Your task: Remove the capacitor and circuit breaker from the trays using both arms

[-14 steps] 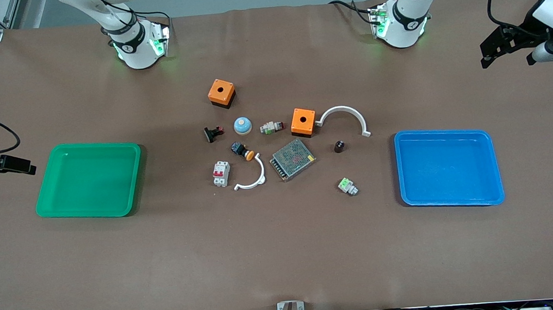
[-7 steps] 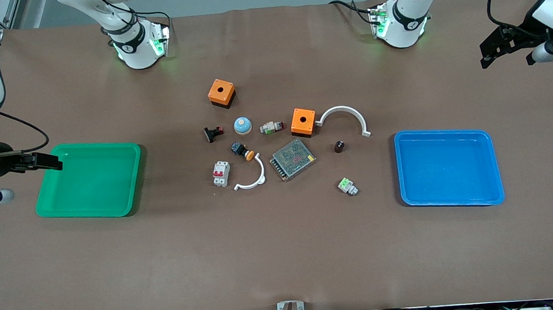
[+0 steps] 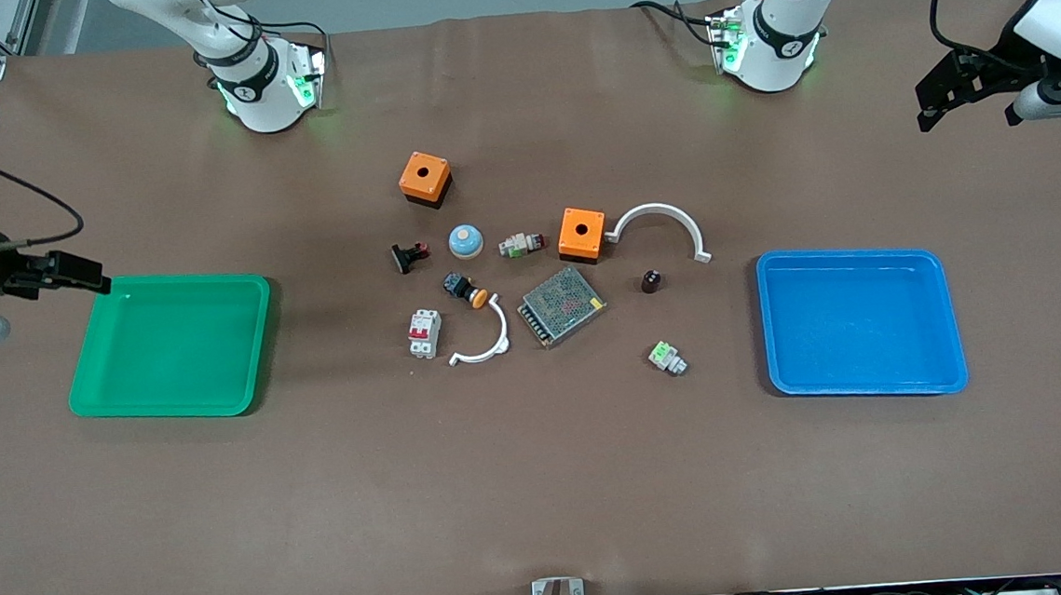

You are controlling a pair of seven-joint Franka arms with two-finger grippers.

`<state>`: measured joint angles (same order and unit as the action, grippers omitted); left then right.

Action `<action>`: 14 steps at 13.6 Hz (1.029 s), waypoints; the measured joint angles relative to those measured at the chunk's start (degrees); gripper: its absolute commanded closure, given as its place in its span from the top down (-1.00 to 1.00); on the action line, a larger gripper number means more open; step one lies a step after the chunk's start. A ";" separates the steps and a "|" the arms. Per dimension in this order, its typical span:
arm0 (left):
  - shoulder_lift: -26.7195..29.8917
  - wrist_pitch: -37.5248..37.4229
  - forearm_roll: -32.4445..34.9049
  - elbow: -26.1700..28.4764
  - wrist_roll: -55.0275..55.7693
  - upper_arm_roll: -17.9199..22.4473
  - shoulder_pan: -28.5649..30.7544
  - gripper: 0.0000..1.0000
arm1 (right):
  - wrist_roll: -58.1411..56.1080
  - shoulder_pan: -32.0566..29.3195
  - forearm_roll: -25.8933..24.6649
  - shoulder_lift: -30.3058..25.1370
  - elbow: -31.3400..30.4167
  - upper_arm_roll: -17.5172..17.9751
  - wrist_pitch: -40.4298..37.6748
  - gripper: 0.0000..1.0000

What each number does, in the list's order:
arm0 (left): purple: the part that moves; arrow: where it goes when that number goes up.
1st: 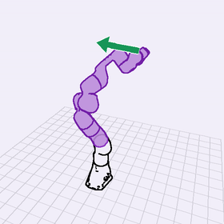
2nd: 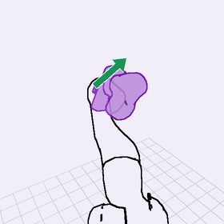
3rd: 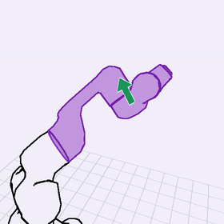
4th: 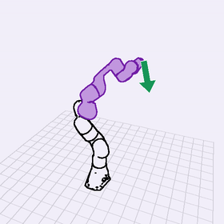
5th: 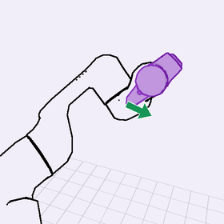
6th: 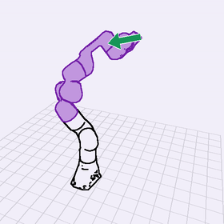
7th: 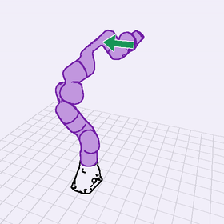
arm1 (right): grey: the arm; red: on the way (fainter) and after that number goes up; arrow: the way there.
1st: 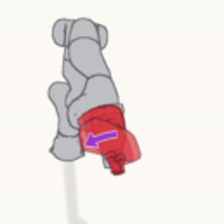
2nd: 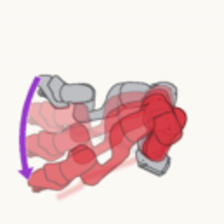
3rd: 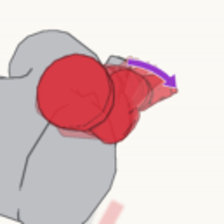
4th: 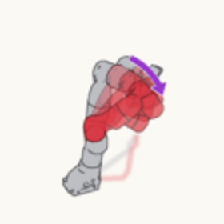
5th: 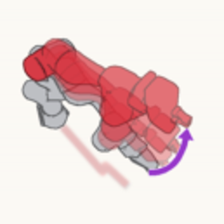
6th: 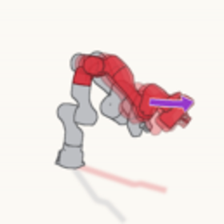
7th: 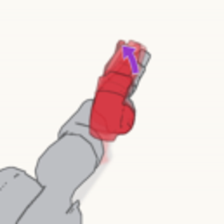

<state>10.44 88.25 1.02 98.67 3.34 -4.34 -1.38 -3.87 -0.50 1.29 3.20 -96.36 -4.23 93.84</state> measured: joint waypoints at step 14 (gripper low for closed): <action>0.00 0.08 0.00 0.16 0.00 0.00 0.01 1.00 | 0.00 -0.07 -0.26 -8.01 -4.01 -0.29 1.36 1.00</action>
<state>10.44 88.32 1.02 98.82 3.34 -4.34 -1.36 -3.87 -0.57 1.04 -4.81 -100.37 -4.52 95.20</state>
